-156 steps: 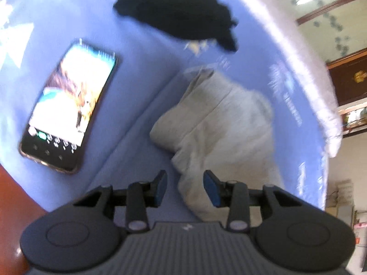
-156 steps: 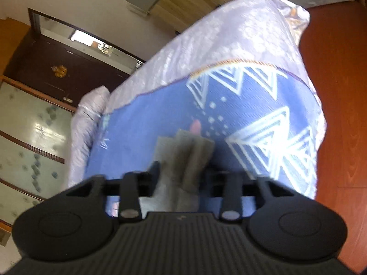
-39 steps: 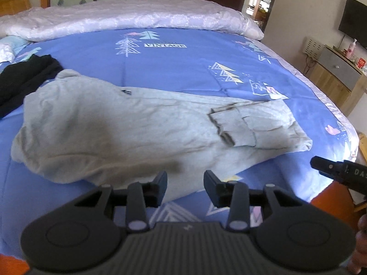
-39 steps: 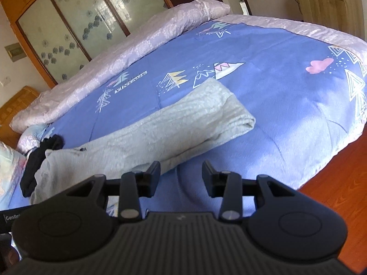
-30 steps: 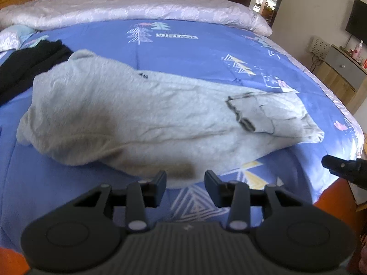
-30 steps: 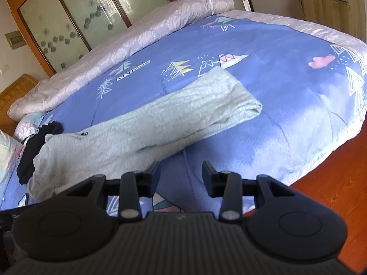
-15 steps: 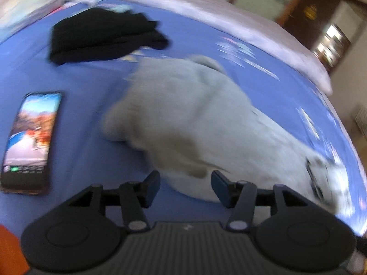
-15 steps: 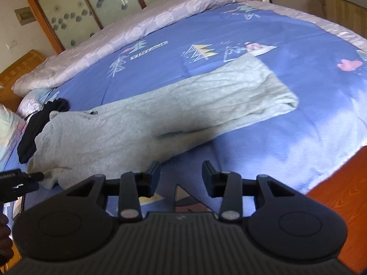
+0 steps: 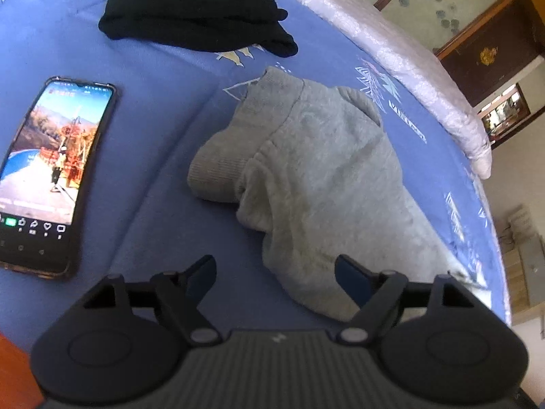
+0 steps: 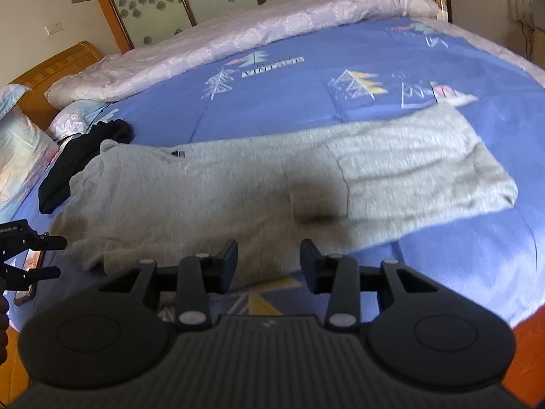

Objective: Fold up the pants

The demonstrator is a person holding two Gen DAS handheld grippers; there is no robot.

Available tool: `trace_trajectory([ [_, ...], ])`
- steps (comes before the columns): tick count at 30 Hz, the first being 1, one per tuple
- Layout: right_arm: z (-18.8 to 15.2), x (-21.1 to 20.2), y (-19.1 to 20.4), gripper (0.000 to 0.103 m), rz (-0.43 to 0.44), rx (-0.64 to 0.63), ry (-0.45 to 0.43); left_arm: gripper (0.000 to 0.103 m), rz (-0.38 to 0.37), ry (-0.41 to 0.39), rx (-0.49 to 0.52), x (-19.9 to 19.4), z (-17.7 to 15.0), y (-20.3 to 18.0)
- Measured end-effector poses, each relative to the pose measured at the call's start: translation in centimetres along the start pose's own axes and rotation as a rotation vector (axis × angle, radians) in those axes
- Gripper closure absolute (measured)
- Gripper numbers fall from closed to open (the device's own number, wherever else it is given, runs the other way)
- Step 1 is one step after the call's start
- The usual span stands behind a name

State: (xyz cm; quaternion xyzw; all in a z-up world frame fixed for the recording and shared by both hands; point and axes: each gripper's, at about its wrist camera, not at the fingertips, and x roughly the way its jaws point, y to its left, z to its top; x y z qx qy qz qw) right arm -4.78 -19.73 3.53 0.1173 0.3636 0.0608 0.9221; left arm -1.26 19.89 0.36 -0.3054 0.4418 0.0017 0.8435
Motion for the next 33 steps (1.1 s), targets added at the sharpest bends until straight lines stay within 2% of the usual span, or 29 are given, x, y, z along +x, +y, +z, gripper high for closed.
trace_trajectory([
  [3, 0.6, 0.0, -0.2, 0.060, -0.042, -0.041, -0.050, 0.024, 0.005, 0.000, 0.010, 0.3, 0.2, -0.3],
  [6, 0.7, 0.9, 0.1, 0.058, -0.133, -0.173, -0.077, 0.024, 0.012, 0.010, 0.024, 0.4, 0.2, -0.8],
  [10, -0.2, 2.1, 0.3, 0.052, -0.212, -0.358, -0.093, 0.024, -0.005, 0.012, 0.053, -0.3, 0.0, -1.7],
  [15, -0.9, 3.9, 0.2, 0.051, -0.205, -0.457, -0.056, 0.024, -0.079, 0.007, 0.149, -1.2, -0.5, -4.9],
  [18, -1.0, 5.3, 0.9, 0.048, -0.209, -0.513, -0.065, 0.024, -0.106, 0.025, 0.196, -0.9, -1.0, -6.6],
  [21, -0.5, 6.4, 1.3, 0.049, -0.264, -0.547, -0.075, 0.024, -0.114, 0.053, 0.217, -0.3, -1.6, -7.6],
  [26, 0.6, 7.8, 0.8, 0.050, -0.301, -0.536, -0.049, 0.024, -0.109, 0.098, 0.228, 0.8, -2.6, -8.5],
  [33, -1.3, 7.7, 3.0, 0.049, -0.318, -0.700, -0.096, 0.024, -0.144, 0.142, 0.274, 1.9, -3.3, -10.2],
])
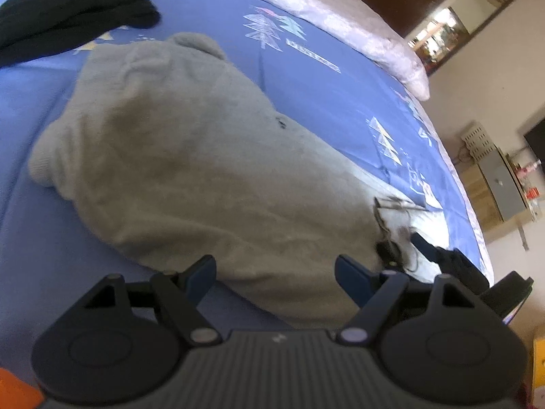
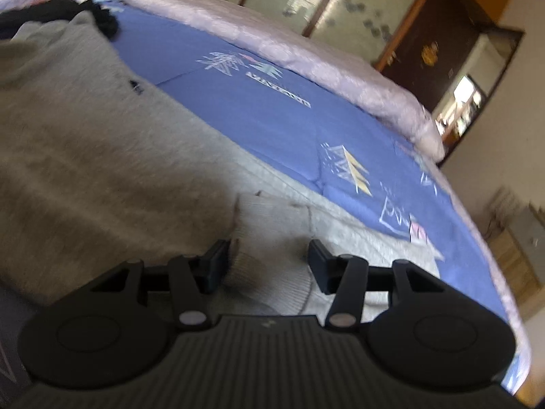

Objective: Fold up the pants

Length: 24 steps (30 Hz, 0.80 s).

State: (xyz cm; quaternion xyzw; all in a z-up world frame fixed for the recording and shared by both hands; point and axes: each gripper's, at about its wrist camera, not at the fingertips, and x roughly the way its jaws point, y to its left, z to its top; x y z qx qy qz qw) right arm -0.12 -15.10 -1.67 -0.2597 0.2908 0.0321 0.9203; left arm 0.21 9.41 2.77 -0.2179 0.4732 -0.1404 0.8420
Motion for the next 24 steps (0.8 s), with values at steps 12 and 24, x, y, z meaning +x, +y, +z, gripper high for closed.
trace_trajectory([
  [12, 0.8, -0.5, -2.3, 0.088, 0.041, 0.094, 0.017, 0.038, -0.018, 0.054, 0.090, 2.4, 0.2, -3.0],
  [24, 5.4, -2.7, -1.1, 0.086, 0.277, 0.306, -0.115, 0.037, -0.050, 0.027, -0.037, 1.3, 1.3, 0.1],
])
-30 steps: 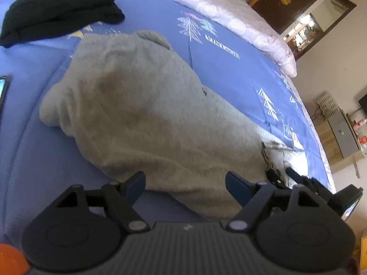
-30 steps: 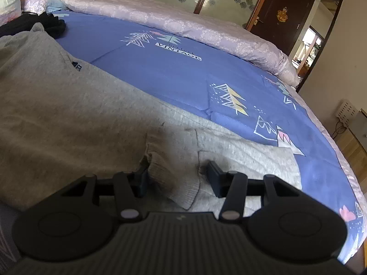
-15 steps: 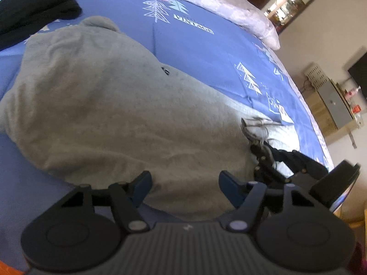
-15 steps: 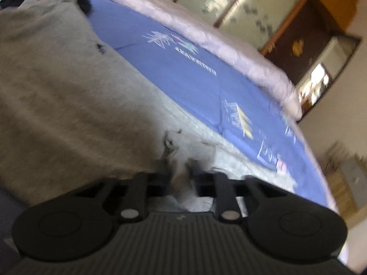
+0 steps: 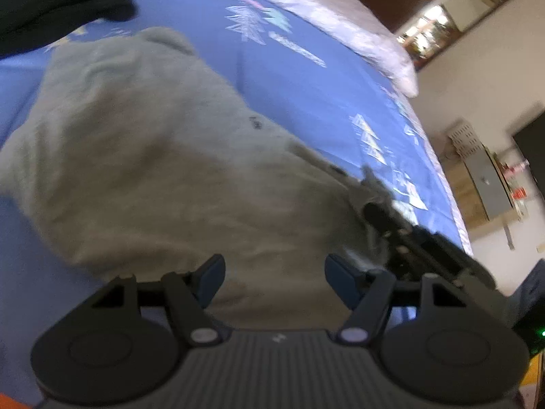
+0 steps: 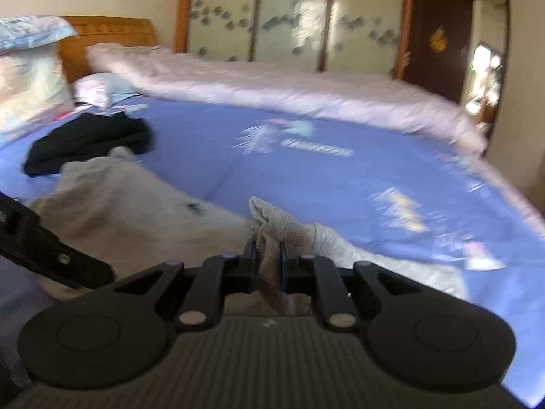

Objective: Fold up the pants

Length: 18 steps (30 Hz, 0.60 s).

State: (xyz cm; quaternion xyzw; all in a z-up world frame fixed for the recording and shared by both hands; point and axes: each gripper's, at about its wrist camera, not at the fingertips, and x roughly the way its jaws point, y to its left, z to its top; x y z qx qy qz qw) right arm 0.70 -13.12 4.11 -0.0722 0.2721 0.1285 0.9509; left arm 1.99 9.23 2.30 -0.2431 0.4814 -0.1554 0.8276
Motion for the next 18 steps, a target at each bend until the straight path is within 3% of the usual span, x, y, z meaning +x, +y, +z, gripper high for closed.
trace_trajectory([
  [4, -1.8, 3.9, 1.3, 0.069, 0.088, -0.005, 0.156, 0.036, 0.040, -0.008, -0.055, -0.5, -0.2, 2.1],
  [9, -0.8, 1.1, 1.1, 0.047, 0.144, 0.025, 0.069, 0.035, 0.073, -0.043, -0.092, -1.7, 0.0, 4.5],
  [12, 0.1, -0.7, 0.0, 0.047, 0.147, 0.058, 0.004, 0.035, 0.086, -0.066, -0.152, -2.7, 0.1, 6.8],
  [18, -0.3, -0.6, -0.7, 0.047, 0.187, 0.164, 0.044, 0.028, 0.148, -0.139, -0.307, -4.3, -0.9, 11.2],
])
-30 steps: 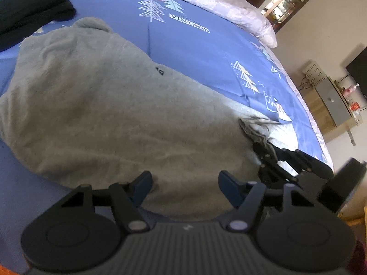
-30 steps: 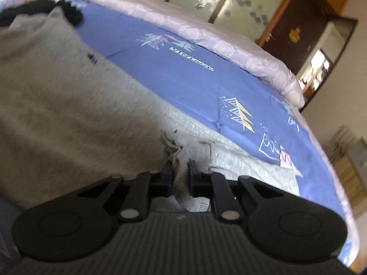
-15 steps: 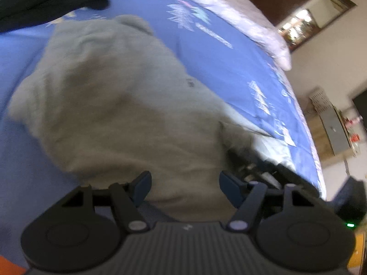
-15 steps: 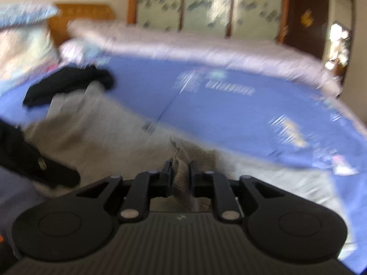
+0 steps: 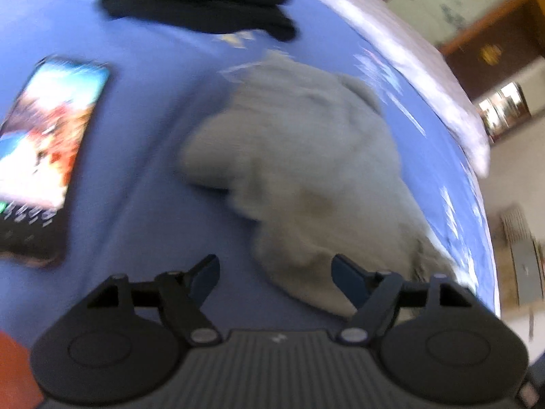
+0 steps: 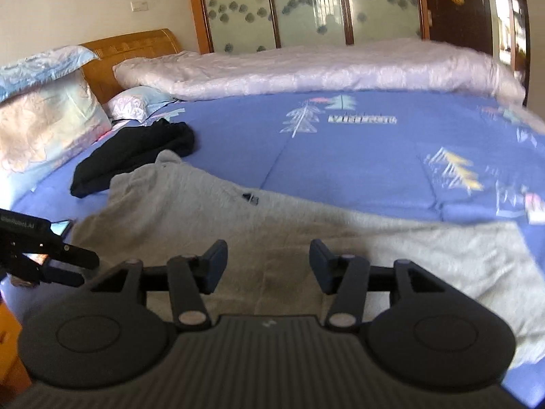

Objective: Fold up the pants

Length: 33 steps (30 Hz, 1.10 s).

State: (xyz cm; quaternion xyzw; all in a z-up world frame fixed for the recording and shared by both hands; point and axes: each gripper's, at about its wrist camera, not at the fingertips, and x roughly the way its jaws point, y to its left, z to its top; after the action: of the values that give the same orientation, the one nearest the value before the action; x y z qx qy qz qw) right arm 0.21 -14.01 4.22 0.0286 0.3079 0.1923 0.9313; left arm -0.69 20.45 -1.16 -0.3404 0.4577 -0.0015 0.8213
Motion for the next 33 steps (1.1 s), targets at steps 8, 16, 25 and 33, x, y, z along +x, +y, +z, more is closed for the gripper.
trace_trajectory([
  [8, -1.6, 0.4, 3.3, 0.048, 0.080, -0.086, 0.055, 0.016, -0.072, -0.043, -0.199, 0.5, 2.4, 1.8],
  [16, -2.3, 3.5, 3.5, 0.074, 0.080, -0.059, 0.179, 0.083, -0.061, -0.048, -0.272, 3.8, 4.2, 2.3],
  [25, -0.6, 1.7, 0.4, 0.074, 0.067, 0.077, 0.055, 0.085, -0.133, -0.169, -0.142, -0.1, 4.0, -0.9],
  [33, -2.8, 3.4, -4.0, 0.075, 0.051, 0.278, 0.143, 0.085, -0.128, -0.218, 0.154, -0.8, 2.7, -11.3],
])
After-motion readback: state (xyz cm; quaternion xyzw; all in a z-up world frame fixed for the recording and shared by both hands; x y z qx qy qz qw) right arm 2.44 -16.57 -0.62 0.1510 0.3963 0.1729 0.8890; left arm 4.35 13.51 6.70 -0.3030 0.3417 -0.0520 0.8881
